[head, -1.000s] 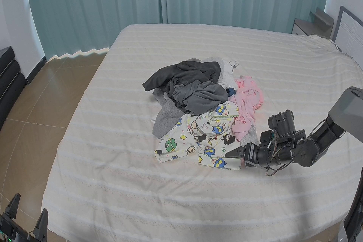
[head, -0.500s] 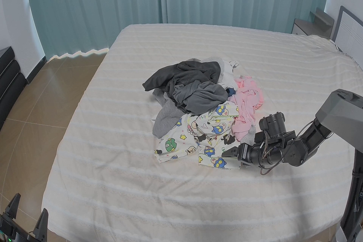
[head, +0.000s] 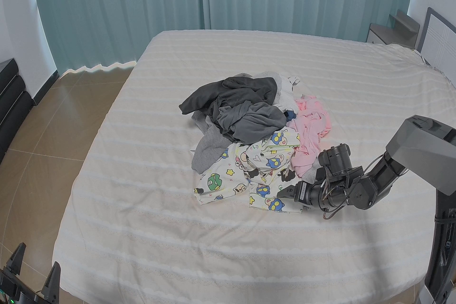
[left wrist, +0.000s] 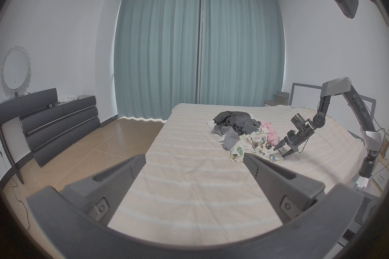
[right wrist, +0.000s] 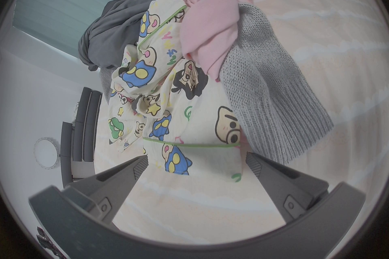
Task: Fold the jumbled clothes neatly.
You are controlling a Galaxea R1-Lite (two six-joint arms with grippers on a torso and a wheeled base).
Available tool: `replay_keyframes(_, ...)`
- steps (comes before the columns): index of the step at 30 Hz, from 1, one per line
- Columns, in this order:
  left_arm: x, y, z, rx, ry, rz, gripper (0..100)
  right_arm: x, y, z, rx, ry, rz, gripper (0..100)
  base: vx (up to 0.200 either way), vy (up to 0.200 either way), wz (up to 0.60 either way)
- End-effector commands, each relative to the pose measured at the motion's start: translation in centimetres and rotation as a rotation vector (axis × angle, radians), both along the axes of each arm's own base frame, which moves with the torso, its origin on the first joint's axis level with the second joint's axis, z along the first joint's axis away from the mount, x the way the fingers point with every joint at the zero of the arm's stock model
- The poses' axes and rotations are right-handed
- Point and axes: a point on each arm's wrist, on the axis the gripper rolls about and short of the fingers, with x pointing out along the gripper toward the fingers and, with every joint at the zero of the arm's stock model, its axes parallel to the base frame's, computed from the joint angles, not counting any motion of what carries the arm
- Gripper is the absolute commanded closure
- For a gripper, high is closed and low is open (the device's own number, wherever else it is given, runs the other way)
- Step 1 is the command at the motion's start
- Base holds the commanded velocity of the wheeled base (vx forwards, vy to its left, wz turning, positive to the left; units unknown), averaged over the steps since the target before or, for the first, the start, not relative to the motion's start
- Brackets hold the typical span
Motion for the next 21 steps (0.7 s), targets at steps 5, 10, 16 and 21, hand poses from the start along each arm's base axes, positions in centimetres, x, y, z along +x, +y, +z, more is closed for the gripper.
replay_keyframes(5, 0.0, 0.0, -0.5, -0.002, 0.003, 0.0, 0, 1.2, 0.9, -1.0, -0.013, -0.01, -0.003, 0, 0.0, 0.0, 0.0)
replay_keyframes(10, 0.0, 0.0, -0.5, -0.008, 0.003, 0.006, 0, 1.8, 1.6, -1.5, -0.034, 0.006, -0.004, 0, 0.0, 0.0, 0.0)
replay_keyframes(16, 0.0, 0.0, -0.5, -0.009, 0.003, 0.009, 0, 2.8, 2.9, -0.9, -0.035, 0.01, 0.014, 0, 0.0, 0.0, 0.0)
replay_keyframes(21, 0.0, 0.0, -0.5, -0.009, 0.003, 0.009, 0, 3.3, 3.8, -1.6, -0.042, 0.023, 0.026, 0, 0.0, 0.0, 0.0)
